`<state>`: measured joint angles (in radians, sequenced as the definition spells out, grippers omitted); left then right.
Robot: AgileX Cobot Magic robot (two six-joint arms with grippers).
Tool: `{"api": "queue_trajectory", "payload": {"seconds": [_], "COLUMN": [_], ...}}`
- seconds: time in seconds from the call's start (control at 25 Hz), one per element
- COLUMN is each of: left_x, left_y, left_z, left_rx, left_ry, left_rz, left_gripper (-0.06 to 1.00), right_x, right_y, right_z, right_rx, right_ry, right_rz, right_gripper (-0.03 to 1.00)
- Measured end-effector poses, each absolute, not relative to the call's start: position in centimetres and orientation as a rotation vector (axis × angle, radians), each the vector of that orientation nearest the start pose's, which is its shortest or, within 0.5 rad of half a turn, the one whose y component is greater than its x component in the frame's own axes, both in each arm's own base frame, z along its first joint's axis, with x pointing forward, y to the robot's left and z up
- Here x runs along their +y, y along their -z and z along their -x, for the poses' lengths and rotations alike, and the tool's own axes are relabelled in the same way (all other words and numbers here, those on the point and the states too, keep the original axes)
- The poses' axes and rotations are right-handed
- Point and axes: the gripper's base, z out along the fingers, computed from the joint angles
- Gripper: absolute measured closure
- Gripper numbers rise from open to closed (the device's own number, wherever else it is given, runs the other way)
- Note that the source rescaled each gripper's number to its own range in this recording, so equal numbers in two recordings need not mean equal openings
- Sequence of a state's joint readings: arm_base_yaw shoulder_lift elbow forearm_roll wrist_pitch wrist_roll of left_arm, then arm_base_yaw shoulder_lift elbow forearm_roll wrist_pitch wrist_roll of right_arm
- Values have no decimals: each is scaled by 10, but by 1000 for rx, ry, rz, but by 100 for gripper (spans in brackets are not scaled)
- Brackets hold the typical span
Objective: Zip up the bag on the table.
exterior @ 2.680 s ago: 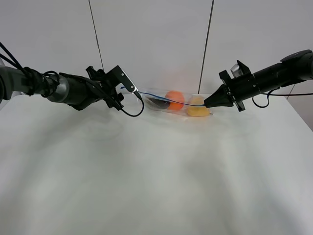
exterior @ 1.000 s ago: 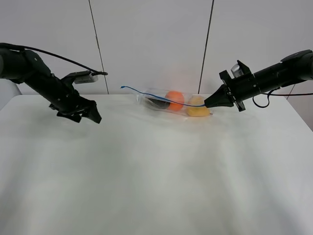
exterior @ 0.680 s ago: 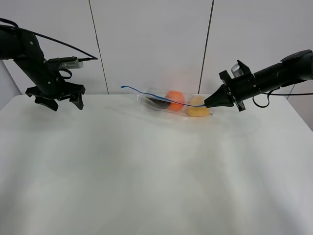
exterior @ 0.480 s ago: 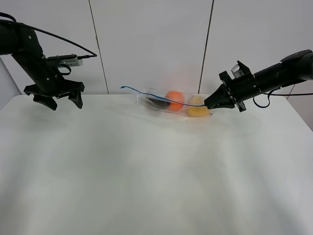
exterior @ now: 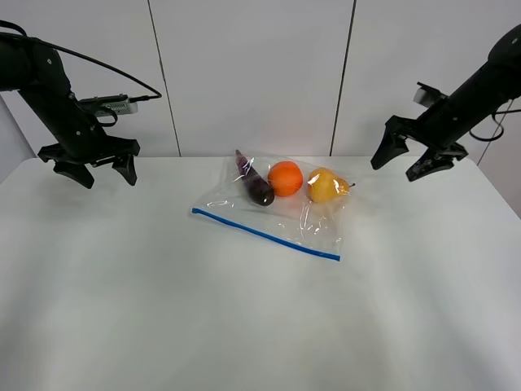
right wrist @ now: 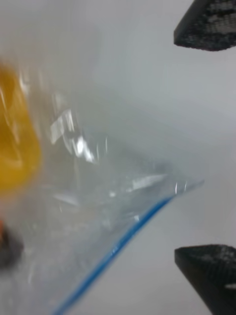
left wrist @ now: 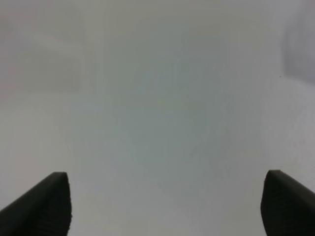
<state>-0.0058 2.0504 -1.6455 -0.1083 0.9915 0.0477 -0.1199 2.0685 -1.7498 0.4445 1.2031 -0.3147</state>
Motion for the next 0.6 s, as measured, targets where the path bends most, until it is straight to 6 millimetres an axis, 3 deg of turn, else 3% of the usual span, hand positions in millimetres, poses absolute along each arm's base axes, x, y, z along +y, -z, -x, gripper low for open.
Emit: {"api": "queue_trajectory", "payload": {"seconds": [0.2,0.44,0.6], "left_x": [-12,-12,-13], "left_y": [-212,-223,-238], "left_z": [-430,-426,-419], "left_rx": [2914,2988,2990], "left_ry": [152,164,166], "left_rz": [-9,-24,-33], "left_gripper": [-4,-4,-4], "right_x": [-28,-41,-43], "right_y": [-255,-257,-268], "right_z": [-440,-437,-433], "right_rx": [2848,2883,2865], "right_ry": [-339,-125,-93], "right_rz": [98,116,106], "right_gripper": [7,7,7]}}
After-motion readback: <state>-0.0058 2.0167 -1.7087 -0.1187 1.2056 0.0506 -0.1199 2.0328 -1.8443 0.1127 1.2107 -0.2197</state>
